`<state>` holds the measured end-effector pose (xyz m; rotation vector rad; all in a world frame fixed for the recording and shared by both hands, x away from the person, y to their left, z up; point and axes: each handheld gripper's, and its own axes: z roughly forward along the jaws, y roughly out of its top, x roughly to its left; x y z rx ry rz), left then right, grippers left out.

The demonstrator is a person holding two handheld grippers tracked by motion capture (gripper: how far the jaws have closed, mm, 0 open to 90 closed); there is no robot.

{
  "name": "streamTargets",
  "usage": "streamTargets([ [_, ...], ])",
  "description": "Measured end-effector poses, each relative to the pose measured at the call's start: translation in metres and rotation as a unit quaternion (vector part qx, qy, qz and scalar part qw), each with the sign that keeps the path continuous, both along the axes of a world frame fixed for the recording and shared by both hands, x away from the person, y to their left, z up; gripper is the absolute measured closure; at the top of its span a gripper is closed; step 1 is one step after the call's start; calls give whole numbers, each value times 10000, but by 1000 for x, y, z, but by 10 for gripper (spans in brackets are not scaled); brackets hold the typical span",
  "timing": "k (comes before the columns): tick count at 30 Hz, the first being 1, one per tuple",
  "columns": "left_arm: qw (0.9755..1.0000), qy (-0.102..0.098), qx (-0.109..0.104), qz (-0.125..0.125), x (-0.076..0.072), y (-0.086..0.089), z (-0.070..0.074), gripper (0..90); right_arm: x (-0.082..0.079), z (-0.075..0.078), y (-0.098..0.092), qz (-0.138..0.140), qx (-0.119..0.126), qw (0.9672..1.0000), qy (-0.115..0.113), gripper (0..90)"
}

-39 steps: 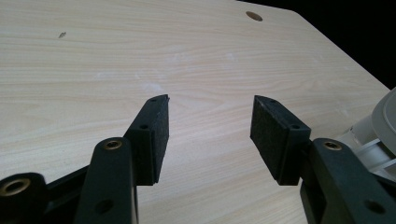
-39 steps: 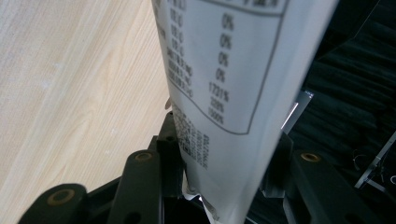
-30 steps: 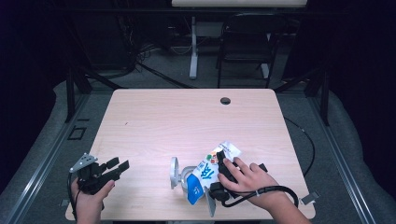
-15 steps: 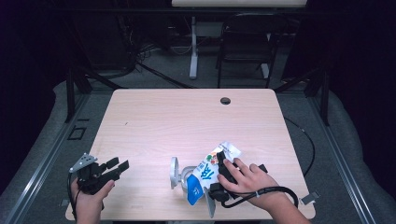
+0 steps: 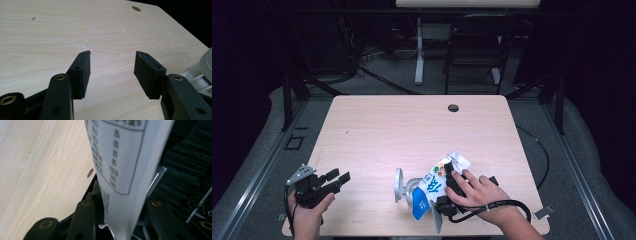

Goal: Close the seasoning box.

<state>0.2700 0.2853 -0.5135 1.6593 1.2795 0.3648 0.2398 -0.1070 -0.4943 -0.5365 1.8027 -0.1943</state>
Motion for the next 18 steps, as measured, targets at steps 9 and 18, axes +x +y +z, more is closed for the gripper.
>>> streamTargets([
  [9,10000,0,2,1,0,0,0,477,0,0,0,-24,33,10000,30,727],
  [18,10000,1,0,1,0,0,0,477,-2,1,0,-93,69,9999,83,761],
])
